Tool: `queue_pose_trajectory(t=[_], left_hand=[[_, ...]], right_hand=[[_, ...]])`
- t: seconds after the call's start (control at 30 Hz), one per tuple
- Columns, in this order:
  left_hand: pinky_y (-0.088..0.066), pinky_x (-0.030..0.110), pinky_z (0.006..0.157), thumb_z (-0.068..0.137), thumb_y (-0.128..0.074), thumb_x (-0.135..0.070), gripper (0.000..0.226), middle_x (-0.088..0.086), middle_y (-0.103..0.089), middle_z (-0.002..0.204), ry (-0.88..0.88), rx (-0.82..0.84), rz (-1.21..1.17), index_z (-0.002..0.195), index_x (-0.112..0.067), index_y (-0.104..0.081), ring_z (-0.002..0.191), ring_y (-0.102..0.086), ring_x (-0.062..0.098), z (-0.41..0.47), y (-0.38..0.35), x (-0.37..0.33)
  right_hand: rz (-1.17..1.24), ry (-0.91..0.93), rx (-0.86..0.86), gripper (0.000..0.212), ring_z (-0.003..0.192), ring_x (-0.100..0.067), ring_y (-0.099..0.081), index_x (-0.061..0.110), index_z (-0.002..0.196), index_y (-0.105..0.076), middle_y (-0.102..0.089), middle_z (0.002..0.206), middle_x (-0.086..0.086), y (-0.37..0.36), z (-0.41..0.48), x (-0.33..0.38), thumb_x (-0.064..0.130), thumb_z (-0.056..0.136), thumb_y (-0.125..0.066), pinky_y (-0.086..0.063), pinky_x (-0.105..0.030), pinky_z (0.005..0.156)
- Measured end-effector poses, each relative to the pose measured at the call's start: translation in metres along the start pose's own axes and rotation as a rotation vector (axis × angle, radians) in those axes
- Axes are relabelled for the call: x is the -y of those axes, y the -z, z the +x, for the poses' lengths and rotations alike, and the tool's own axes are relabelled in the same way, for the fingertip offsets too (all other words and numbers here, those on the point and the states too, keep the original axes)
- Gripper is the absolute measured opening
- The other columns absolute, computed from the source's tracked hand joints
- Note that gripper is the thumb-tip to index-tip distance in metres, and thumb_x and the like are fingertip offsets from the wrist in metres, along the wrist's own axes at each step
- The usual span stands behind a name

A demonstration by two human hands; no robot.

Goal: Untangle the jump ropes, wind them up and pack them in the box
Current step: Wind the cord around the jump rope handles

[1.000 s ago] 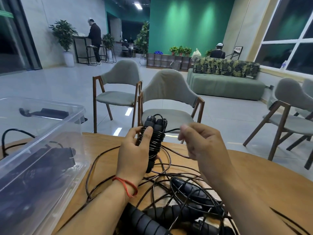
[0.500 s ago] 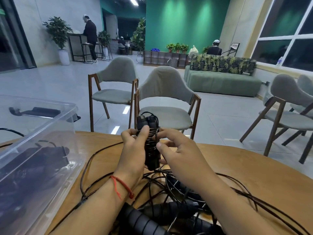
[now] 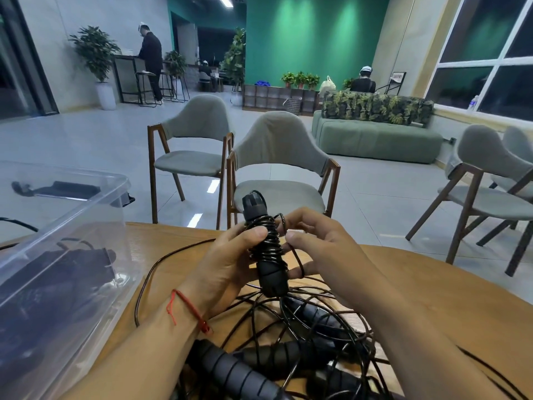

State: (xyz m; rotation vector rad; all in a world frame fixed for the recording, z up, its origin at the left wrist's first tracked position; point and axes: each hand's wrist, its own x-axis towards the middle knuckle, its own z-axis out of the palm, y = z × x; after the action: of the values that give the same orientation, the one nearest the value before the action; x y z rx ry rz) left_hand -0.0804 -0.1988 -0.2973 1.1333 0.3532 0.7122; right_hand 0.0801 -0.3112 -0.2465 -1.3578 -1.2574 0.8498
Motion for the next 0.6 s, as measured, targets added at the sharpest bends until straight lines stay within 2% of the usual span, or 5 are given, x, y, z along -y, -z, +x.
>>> queue_pose_trajectory(t=[0.17, 0.3, 0.37, 0.47, 0.6], left_hand=[[-0.062, 0.054, 0.085, 0.073, -0.084, -0.043, 0.066, 0.019, -0.069, 0.126, -0.06, -0.144, 0.153, 0.132, -0.017, -0.065, 0.113, -0.071, 0.036, -0.001, 0.0, -0.001], [-0.064, 0.043, 0.089, 0.072, -0.091, -0.044, 0.064, 0.003, -0.071, 0.118, -0.177, -0.294, 0.378, 0.126, -0.025, -0.062, 0.109, -0.073, 0.02, -0.001, -0.004, 0.0], [-0.062, 0.037, 0.091, 0.069, -0.096, -0.046, 0.072, 0.001, -0.07, 0.117, -0.194, -0.304, 0.41, 0.126, -0.025, -0.059, 0.105, -0.073, 0.012, -0.002, -0.007, 0.0], [-0.062, 0.035, 0.09, 0.063, -0.095, -0.048, 0.077, 0.0, -0.07, 0.115, -0.172, -0.273, 0.409, 0.126, -0.025, -0.058, 0.104, -0.073, 0.013, -0.002, -0.006, 0.0], [-0.061, 0.031, 0.086, 0.068, -0.098, -0.036, 0.071, 0.001, -0.07, 0.113, -0.172, -0.254, 0.429, 0.125, -0.023, -0.057, 0.103, -0.073, 0.012, -0.003, -0.009, 0.001]], right_hand=[[-0.025, -0.022, -0.018, 0.014, 0.111, -0.021, -0.07, 0.021, 0.101, -0.073, -0.072, 0.122, 0.006, -0.003, 0.002, -0.001, 0.025, 0.097, -0.06, -0.062, -0.035, 0.072], [-0.21, -0.044, -0.051, 0.016, 0.099, -0.014, -0.072, 0.031, 0.114, -0.069, -0.075, 0.105, 0.003, -0.01, 0.002, 0.0, 0.032, 0.099, -0.064, -0.055, -0.024, 0.075], [-0.28, -0.05, -0.055, 0.019, 0.097, -0.015, -0.073, 0.032, 0.116, -0.065, -0.075, 0.105, 0.001, -0.012, 0.002, 0.0, 0.025, 0.099, -0.068, -0.055, -0.021, 0.074], [-0.381, -0.049, -0.06, 0.034, 0.097, -0.019, -0.073, 0.032, 0.118, -0.061, -0.072, 0.112, 0.0, -0.013, 0.001, 0.001, 0.019, 0.091, -0.076, -0.063, -0.03, 0.078], [-0.536, 0.003, -0.052, 0.045, 0.08, -0.004, -0.068, 0.038, 0.113, -0.052, -0.068, 0.107, 0.012, -0.018, -0.004, 0.002, 0.029, 0.083, -0.085, -0.053, -0.016, 0.063]])
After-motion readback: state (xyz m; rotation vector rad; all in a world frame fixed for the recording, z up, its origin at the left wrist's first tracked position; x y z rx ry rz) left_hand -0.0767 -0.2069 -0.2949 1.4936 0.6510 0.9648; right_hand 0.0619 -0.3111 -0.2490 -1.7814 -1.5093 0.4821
